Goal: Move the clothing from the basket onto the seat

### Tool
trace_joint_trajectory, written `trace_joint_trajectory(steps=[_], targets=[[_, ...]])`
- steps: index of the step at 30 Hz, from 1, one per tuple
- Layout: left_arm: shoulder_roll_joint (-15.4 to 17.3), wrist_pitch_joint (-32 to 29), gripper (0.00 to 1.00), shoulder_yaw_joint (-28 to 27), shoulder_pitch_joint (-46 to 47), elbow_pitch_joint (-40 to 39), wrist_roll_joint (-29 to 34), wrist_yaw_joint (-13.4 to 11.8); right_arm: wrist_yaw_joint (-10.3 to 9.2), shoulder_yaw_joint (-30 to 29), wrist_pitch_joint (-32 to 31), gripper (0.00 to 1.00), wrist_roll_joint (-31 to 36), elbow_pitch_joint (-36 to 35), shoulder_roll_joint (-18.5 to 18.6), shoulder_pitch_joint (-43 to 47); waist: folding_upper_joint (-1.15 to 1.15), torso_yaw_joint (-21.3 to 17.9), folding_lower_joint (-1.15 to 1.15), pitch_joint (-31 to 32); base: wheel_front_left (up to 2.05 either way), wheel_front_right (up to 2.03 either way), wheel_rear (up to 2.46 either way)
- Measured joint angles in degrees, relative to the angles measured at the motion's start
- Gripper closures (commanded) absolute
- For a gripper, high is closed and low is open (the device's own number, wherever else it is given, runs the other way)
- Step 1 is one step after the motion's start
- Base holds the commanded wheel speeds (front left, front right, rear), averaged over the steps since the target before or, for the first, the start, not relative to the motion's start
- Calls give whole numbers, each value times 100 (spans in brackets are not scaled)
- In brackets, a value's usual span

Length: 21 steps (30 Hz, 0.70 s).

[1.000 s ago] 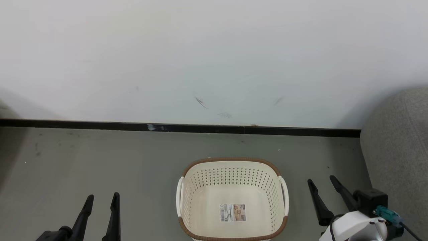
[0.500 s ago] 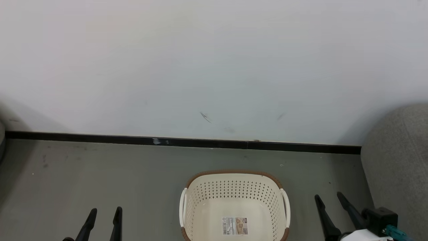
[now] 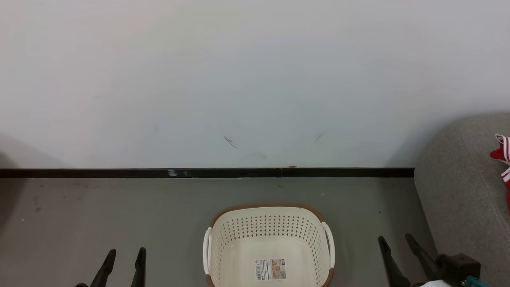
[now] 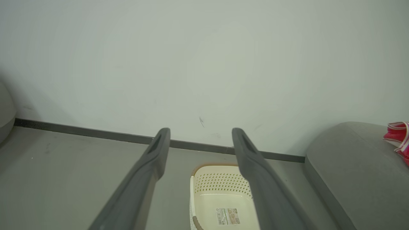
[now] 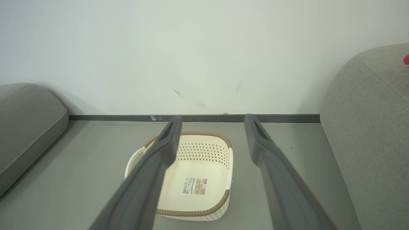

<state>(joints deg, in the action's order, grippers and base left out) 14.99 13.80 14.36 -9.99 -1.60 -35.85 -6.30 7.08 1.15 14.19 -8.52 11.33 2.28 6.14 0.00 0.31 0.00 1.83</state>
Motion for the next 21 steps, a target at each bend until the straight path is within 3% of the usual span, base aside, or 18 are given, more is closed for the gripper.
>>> trace_joint_trajectory(steps=[15,16,21], targets=[[1,16,0,-48,0,30,10,18,0,54,1,0,-51,-167,-4,84,0,-197,0,-33,0,0,0],[1,16,100,-47,0,32,9,29,0,56,1,100,-51,-179,-5,91,0,-196,0,-33,0,0,0],[-222,-12,100,55,-15,313,9,41,-3,101,-7,100,-49,81,-64,184,0,-197,0,-33,0,0,0]])
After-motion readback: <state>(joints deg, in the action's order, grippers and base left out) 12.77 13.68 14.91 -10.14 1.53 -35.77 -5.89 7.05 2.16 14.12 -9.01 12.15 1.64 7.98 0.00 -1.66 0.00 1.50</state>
